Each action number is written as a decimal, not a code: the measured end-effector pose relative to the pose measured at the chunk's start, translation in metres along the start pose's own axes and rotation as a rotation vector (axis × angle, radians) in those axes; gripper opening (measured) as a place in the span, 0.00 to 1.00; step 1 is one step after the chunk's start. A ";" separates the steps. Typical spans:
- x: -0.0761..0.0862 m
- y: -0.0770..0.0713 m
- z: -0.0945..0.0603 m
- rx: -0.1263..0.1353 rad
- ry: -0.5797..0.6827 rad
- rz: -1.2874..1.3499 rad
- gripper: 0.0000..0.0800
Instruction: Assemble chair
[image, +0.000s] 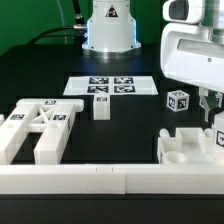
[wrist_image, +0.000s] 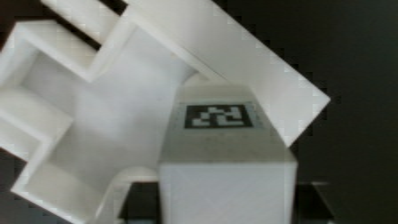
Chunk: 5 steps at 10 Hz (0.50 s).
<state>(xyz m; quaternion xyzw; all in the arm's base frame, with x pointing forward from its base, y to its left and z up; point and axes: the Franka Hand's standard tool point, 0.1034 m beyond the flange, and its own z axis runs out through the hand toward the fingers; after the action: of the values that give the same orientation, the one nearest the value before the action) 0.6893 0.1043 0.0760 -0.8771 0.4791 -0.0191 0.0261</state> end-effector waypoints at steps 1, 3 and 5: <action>0.000 0.000 0.000 0.000 0.000 -0.020 0.50; 0.000 0.000 0.000 -0.001 0.001 -0.118 0.70; -0.002 0.000 -0.001 -0.005 0.000 -0.303 0.79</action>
Offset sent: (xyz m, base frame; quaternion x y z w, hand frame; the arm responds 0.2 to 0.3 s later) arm -0.0045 0.0016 0.0066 -0.0280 -0.0083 -0.1716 0.9847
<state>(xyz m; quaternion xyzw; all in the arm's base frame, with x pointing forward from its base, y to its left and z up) 0.6886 0.1061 0.0767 -0.9395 0.3411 -0.0215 0.0206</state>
